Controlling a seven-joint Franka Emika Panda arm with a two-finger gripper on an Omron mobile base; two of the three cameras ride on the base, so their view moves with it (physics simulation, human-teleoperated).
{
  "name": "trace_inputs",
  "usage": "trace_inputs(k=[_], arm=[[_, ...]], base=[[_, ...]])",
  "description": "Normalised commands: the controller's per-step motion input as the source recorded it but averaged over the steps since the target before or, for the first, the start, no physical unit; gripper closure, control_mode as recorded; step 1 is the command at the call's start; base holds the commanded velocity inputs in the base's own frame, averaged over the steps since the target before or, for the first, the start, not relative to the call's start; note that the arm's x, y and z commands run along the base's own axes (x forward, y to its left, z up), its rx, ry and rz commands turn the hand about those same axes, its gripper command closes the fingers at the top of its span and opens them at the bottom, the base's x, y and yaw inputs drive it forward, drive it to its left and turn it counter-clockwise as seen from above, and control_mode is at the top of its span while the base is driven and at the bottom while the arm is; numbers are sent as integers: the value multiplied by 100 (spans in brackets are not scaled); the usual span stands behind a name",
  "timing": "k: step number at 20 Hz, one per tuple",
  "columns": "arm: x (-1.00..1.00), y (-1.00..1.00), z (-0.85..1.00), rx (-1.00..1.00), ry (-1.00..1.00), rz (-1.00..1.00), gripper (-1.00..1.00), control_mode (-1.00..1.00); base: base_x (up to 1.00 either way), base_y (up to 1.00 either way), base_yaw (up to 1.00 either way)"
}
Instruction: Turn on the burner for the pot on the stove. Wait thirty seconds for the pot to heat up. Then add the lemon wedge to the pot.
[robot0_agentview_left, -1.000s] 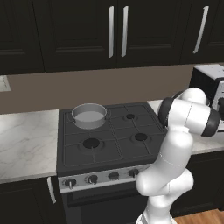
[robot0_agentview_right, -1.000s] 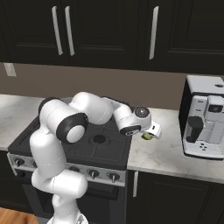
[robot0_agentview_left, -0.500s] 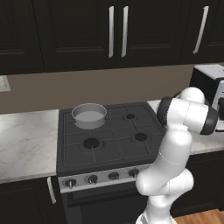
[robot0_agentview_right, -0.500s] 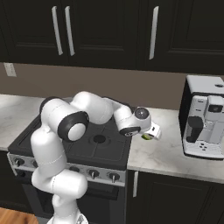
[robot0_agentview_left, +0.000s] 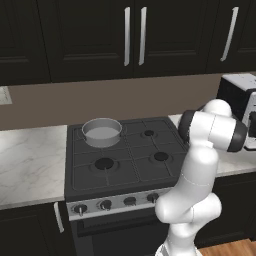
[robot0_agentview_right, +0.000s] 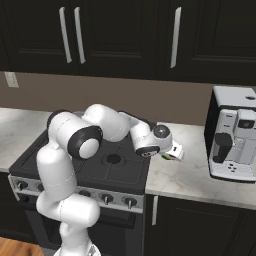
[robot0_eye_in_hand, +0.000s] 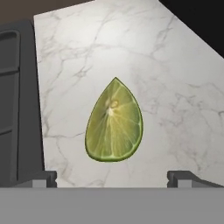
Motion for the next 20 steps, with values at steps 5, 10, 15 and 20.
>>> trace_inputs(k=[5,10,15,20], arm=[[6,0,-5,0,-1,0,-100,-100],[10,0,-3,0,0,0,-100,-100],[6,0,-4,0,0,0,-100,-100],[1,0,-5,0,0,0,-100,-100]], base=[[0,0,0],[0,0,0],[0,0,0],[0,0,0]])
